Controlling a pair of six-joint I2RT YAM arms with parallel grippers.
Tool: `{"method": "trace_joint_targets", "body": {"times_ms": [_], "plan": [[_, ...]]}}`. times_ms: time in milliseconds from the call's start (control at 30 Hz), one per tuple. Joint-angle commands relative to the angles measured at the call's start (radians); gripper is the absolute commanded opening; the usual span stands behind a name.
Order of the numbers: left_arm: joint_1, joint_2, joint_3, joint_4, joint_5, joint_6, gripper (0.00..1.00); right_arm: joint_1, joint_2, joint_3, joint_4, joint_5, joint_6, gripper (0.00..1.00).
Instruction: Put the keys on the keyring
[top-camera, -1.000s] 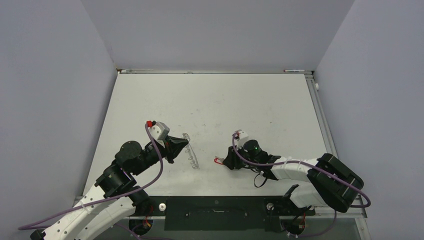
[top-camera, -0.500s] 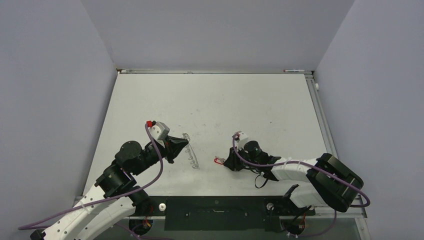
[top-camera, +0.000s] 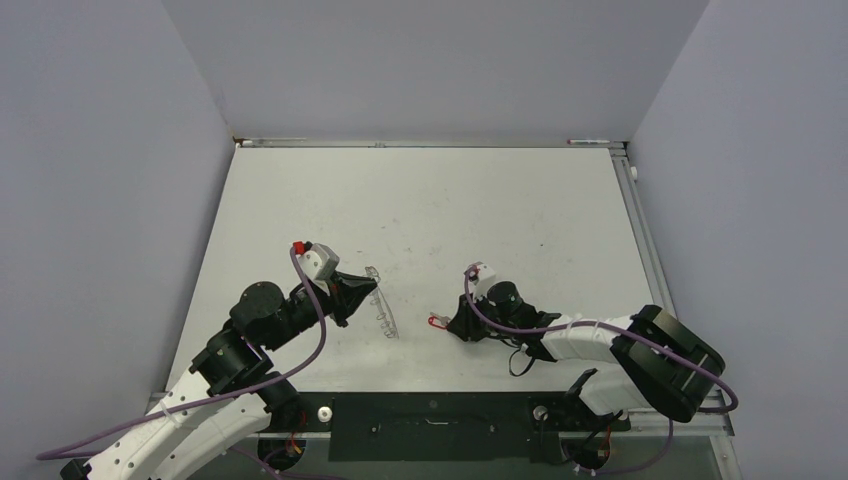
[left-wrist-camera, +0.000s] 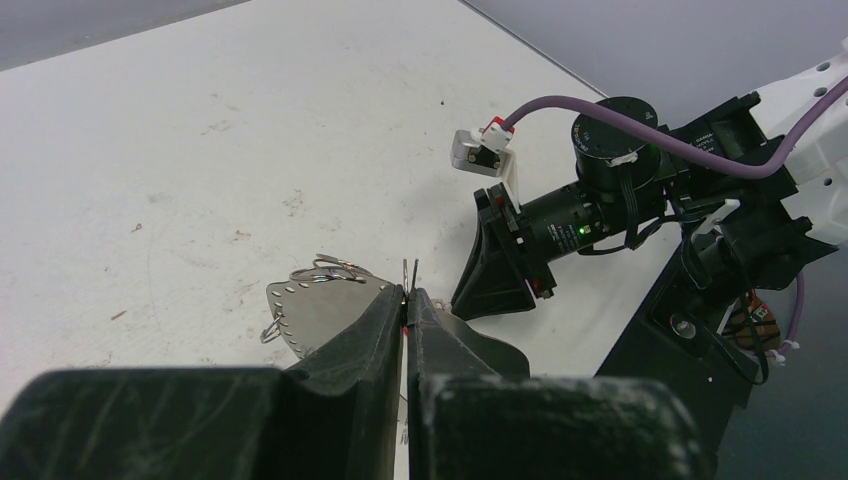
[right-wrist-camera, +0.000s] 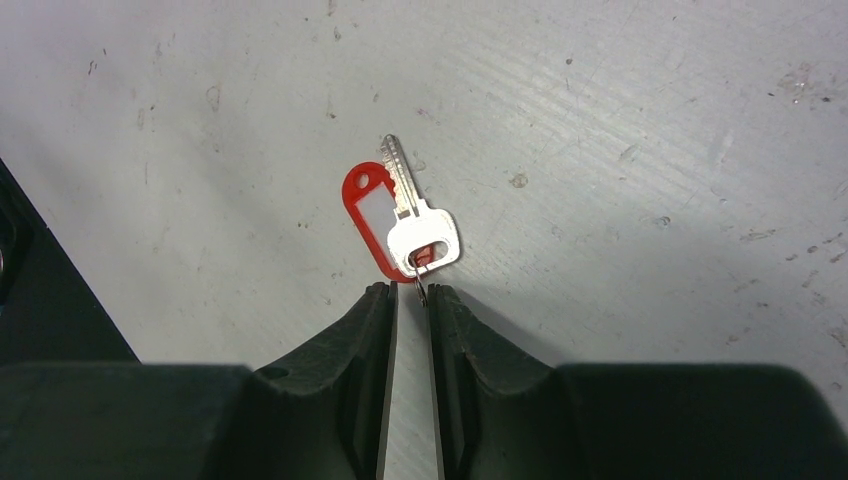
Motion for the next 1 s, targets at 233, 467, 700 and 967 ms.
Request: {"method": "trace_joint_targets", "body": {"times_ms": [233,467,700,967], "plan": [[0.007,0.001,0.005,0.069,0.006,-0.005,0.00,0.000,0.038,0.012,0.055,0.015,-0.012,0.18],[0.007,0.002,0.005,0.068,0.004,-0.005,0.00,0.004,0.038,0.012,0.053,0.017,-0.016,0.05],[0.007,0.001,0.006,0.068,0.004,-0.005,0.00,0.035,-0.025,0.036,-0.025,0.040,-0.032,0.05],[0.008,0.001,0.007,0.071,0.016,-0.002,0.00,0.110,-0.228,0.159,-0.259,0.077,-0.143,0.05]]}}
